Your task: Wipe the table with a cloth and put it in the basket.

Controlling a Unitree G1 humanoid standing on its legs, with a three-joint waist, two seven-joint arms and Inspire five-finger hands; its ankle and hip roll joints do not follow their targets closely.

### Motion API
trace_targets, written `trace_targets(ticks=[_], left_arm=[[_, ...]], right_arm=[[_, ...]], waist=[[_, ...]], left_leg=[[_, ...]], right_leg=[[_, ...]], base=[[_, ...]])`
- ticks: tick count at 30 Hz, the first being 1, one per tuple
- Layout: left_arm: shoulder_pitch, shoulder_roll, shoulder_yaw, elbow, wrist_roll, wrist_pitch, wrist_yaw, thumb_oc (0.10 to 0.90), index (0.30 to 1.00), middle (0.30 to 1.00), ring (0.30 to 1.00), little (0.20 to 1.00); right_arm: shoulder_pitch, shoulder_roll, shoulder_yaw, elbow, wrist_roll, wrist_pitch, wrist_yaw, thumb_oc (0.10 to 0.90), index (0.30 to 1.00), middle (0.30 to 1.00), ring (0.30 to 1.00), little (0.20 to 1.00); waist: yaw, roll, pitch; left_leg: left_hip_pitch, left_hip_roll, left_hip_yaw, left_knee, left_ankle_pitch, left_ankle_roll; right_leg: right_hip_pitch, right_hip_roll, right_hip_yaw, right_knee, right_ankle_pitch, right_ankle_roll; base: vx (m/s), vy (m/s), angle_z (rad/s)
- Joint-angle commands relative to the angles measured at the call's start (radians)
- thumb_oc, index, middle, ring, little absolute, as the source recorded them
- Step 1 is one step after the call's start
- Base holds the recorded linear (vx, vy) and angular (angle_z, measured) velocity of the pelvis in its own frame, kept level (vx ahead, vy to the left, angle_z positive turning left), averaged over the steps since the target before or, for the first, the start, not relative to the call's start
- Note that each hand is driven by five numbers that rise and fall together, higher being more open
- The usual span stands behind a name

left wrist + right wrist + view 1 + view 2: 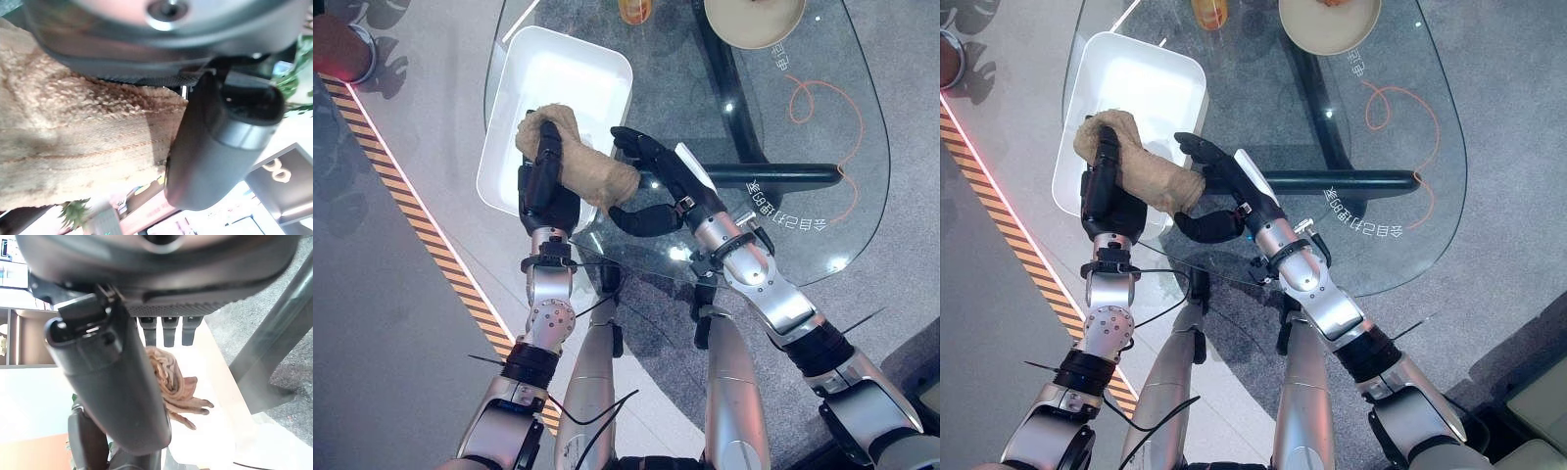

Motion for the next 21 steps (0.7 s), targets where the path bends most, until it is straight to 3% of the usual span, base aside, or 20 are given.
trace_targets(ticks=[1,8,14,21], left_arm=[[-0.117,0.010,0.078,-0.144,0.105,-0.142,-0.012,0.100,0.300,0.300,0.300,0.200],[-0.130,0.022,0.094,-0.151,0.189,-0.191,0.070,0.100,0.300,0.300,0.300,0.200],[-0.162,0.042,0.108,-0.132,0.283,-0.215,0.132,0.100,0.300,0.300,0.300,0.200],[-0.212,0.095,0.118,-0.084,0.460,-0.229,0.246,0.100,0.300,0.300,0.300,0.200]], right_arm=[[-0.100,0.067,-0.036,-0.114,-0.026,-0.109,-0.011,0.800,0.900,0.900,0.900,0.900],[-0.110,0.064,-0.034,-0.104,-0.021,-0.105,-0.023,0.800,0.900,0.900,0.900,0.900],[-0.120,0.056,-0.048,-0.064,-0.017,-0.112,-0.094,0.800,0.900,0.900,0.900,0.900],[-0.103,0.033,-0.114,0.030,-0.046,-0.143,-0.295,0.800,0.900,0.900,0.900,0.900]], waist=[[0.022,-0.035,-0.026],[0.025,-0.035,-0.026],[0.021,-0.031,-0.026],[0.002,-0.027,-0.026]], left_leg=[[0.032,-0.083,0.021,0.106,-0.172,0.039],[0.032,-0.083,0.019,0.107,-0.170,0.036],[0.030,-0.081,0.022,0.108,-0.169,0.033],[0.034,-0.073,0.033,0.101,-0.170,0.031]], right_leg=[[0.071,0.044,-0.058,-0.147,0.062,0.010],[0.072,0.042,-0.059,-0.145,0.060,0.009],[0.069,0.041,-0.055,-0.142,0.059,0.008],[0.063,0.044,-0.039,-0.143,0.060,0.009]], base=[[0.00,0.000,0.00],[0.00,0.000,0.00],[0.00,0.000,0.00],[0.00,0.005,0.00]])
